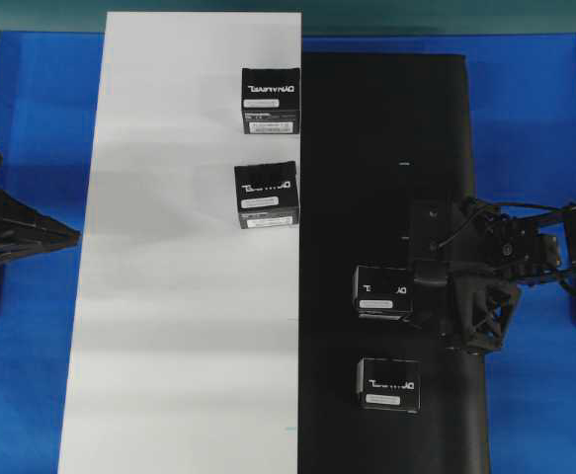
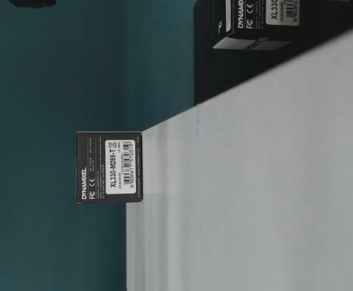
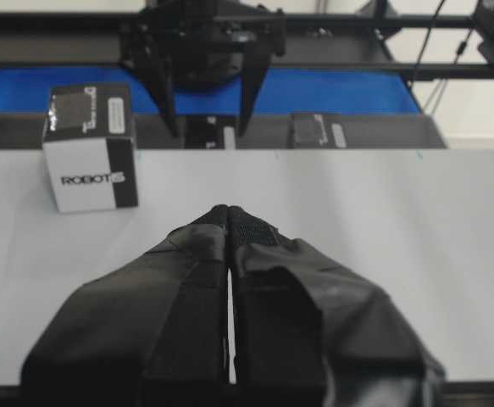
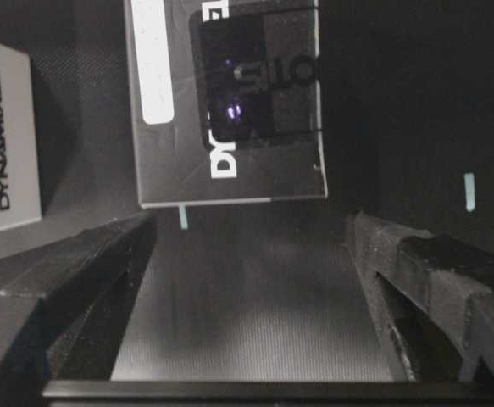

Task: Place the box from the black base onto the white base.
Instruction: 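Lower the right gripper around the upper black box and close it, then lift the box and carry it left onto the white base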

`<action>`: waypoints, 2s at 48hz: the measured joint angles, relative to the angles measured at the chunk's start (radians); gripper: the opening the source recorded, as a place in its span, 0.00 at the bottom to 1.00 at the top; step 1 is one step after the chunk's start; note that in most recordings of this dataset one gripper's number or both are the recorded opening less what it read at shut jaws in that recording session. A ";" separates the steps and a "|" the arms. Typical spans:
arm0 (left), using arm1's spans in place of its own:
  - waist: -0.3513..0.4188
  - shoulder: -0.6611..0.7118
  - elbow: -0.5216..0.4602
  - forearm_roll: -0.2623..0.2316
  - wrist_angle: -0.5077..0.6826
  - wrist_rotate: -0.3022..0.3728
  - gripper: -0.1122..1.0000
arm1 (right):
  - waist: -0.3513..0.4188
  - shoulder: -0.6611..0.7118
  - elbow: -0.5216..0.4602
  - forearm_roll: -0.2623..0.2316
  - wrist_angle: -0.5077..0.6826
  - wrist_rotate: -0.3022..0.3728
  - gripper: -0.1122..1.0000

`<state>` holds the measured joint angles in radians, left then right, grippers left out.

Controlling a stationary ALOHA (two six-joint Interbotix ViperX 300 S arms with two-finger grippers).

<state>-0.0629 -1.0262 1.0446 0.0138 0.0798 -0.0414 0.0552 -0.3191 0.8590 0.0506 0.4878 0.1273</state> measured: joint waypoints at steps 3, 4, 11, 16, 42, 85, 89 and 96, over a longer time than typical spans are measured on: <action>0.002 0.000 0.002 0.000 0.000 -0.011 0.08 | 0.000 0.008 0.000 0.000 -0.014 0.000 1.00; 0.000 0.000 0.000 0.000 0.000 -0.015 0.08 | 0.000 0.009 0.000 0.000 -0.018 0.000 1.00; 0.002 0.000 0.000 0.000 0.000 -0.029 0.08 | 0.000 0.035 0.003 -0.002 -0.061 -0.002 1.00; 0.002 0.002 0.000 0.000 0.000 -0.031 0.08 | 0.000 0.058 0.002 -0.002 -0.084 -0.005 1.00; 0.002 0.003 0.000 0.000 0.000 -0.034 0.08 | -0.015 0.091 0.017 -0.002 -0.253 -0.002 1.00; 0.006 0.005 0.000 0.000 -0.002 -0.034 0.08 | -0.009 0.069 -0.051 0.003 -0.106 0.003 0.64; 0.006 0.005 0.002 0.000 0.000 -0.034 0.08 | -0.005 0.058 -0.083 0.003 -0.057 0.003 0.64; 0.006 0.005 0.000 0.000 -0.002 -0.034 0.08 | 0.009 0.049 -0.143 0.003 0.012 0.003 0.64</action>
<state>-0.0568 -1.0216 1.0446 0.0138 0.0782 -0.0752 0.0644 -0.2700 0.7164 0.0537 0.5001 0.1304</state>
